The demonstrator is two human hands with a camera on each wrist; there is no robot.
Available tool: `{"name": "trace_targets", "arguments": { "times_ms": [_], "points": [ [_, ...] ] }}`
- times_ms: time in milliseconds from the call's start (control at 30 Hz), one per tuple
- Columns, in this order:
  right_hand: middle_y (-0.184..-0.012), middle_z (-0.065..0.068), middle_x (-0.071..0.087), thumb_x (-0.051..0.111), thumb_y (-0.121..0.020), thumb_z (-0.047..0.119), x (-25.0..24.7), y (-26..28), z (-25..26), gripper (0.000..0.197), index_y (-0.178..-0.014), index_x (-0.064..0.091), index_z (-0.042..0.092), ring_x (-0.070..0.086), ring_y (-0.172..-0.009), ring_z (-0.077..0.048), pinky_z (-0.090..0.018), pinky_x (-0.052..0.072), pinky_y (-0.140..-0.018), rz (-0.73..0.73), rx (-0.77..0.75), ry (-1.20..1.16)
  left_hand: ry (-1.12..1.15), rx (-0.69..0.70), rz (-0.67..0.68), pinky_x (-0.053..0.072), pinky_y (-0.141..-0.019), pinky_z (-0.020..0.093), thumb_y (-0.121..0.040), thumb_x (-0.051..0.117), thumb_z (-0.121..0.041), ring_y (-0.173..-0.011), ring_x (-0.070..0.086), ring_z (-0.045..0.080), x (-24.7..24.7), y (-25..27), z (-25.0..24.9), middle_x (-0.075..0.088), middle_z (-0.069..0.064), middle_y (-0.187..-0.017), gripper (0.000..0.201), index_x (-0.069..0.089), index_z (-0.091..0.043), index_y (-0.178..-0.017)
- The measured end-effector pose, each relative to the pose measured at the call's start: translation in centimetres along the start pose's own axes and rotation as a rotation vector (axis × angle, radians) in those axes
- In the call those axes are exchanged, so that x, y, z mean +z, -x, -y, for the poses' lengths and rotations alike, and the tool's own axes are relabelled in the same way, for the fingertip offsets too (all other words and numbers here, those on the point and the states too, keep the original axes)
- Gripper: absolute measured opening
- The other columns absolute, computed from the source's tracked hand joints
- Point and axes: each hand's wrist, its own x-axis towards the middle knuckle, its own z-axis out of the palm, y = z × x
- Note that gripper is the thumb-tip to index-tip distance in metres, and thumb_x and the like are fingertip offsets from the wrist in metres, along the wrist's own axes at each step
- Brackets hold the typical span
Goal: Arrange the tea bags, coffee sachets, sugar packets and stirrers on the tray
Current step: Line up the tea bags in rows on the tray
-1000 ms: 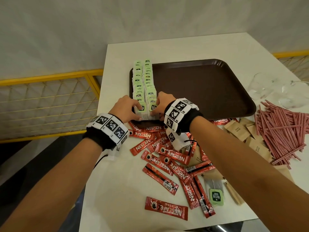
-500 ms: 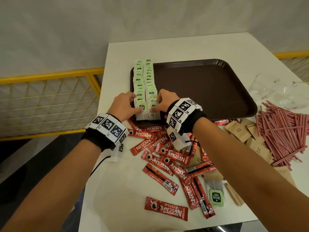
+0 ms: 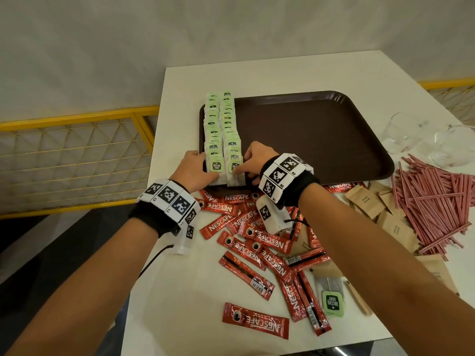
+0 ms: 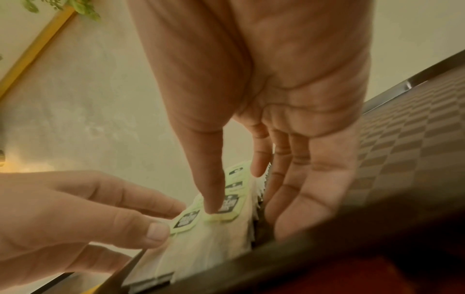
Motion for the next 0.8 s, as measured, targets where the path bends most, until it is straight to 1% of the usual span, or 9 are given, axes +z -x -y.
{"name": "trace_targets", "arguments": {
  "times_ms": [67,133,233,300,367,533,667,800],
  "points": [
    [-0.109,-0.011,0.057,0.077,-0.075,0.025,-0.2,0.3,0.0,0.051,-0.106,0.041,0.009,0.06,-0.103,-0.028,-0.042,0.053,-0.088,0.004,0.0,-0.003,0.012,-0.001,0.005,0.029,-0.105,0.032,-0.087,0.063,-0.028,-0.132,0.033,0.024,0.0,0.1,-0.1,0.034,0.014,-0.14,0.059,0.04,-0.017,-0.14],
    [-0.108,-0.01,0.055,0.08,-0.072,0.024,-0.2,0.8,-0.1,0.056,-0.108,0.04,0.009,0.059,-0.101,-0.026,-0.04,0.053,-0.087,0.018,-0.007,0.011,0.025,0.006,0.011,0.028,-0.107,0.034,-0.083,0.068,-0.029,-0.133,0.031,0.027,0.1,0.3,-0.3,0.031,0.013,-0.142,0.069,0.034,-0.018,-0.142],
    [-0.115,-0.012,0.055,0.08,-0.071,0.023,0.2,1.5,0.2,0.059,-0.11,0.037,0.009,0.058,-0.104,-0.029,-0.041,0.052,-0.089,0.013,-0.017,0.059,0.002,-0.004,0.012,0.028,-0.112,0.04,-0.078,0.073,-0.028,-0.135,0.028,0.031,0.3,0.4,-0.3,0.025,0.014,-0.145,0.082,0.027,-0.019,-0.146],
    [-0.118,-0.014,0.056,0.08,-0.072,0.02,0.4,1.5,0.3,0.059,-0.111,0.038,0.008,0.059,-0.106,-0.032,-0.045,0.051,-0.09,0.006,-0.012,0.072,-0.017,-0.018,0.015,0.027,-0.113,0.041,-0.077,0.074,-0.027,-0.136,0.026,0.032,0.5,0.3,-0.2,0.021,0.014,-0.147,0.083,0.028,-0.022,-0.146],
    [-0.119,-0.015,0.057,0.081,-0.07,0.018,0.4,1.4,0.4,0.063,-0.116,0.039,0.006,0.06,-0.106,-0.033,-0.047,0.052,-0.09,0.004,0.001,0.075,-0.028,-0.022,0.016,0.026,-0.113,0.042,-0.077,0.075,-0.026,-0.136,0.025,0.032,0.6,0.3,-0.1,0.02,0.014,-0.148,0.081,0.03,-0.024,-0.145],
    [-0.121,-0.015,0.055,0.079,-0.072,0.016,0.4,1.1,0.3,0.063,-0.12,0.04,0.006,0.059,-0.108,-0.031,-0.045,0.052,-0.091,0.005,0.013,0.057,-0.06,-0.026,0.032,0.022,-0.115,0.042,-0.076,0.075,-0.029,-0.14,0.017,0.033,0.5,0.2,0.2,0.012,0.013,-0.153,0.083,0.029,-0.03,-0.145],
    [-0.121,-0.014,0.055,0.079,-0.072,0.016,0.7,0.9,0.4,0.055,-0.11,0.039,0.009,0.059,-0.107,-0.031,-0.045,0.052,-0.09,0.006,-0.006,0.048,-0.095,-0.036,0.031,0.021,-0.114,0.043,-0.077,0.074,-0.033,-0.142,0.013,0.032,0.3,0.0,0.1,0.006,0.012,-0.155,0.085,0.026,-0.03,-0.146],
    [-0.12,-0.014,0.056,0.079,-0.072,0.017,0.7,0.7,0.3,0.061,-0.118,0.04,0.007,0.06,-0.106,-0.031,-0.045,0.052,-0.09,0.002,-0.002,0.042,-0.108,-0.049,0.029,0.021,-0.114,0.044,-0.078,0.073,-0.036,-0.143,0.012,0.031,0.2,0.0,0.0,0.005,0.011,-0.156,0.085,0.023,-0.03,-0.147]
  ]
}}
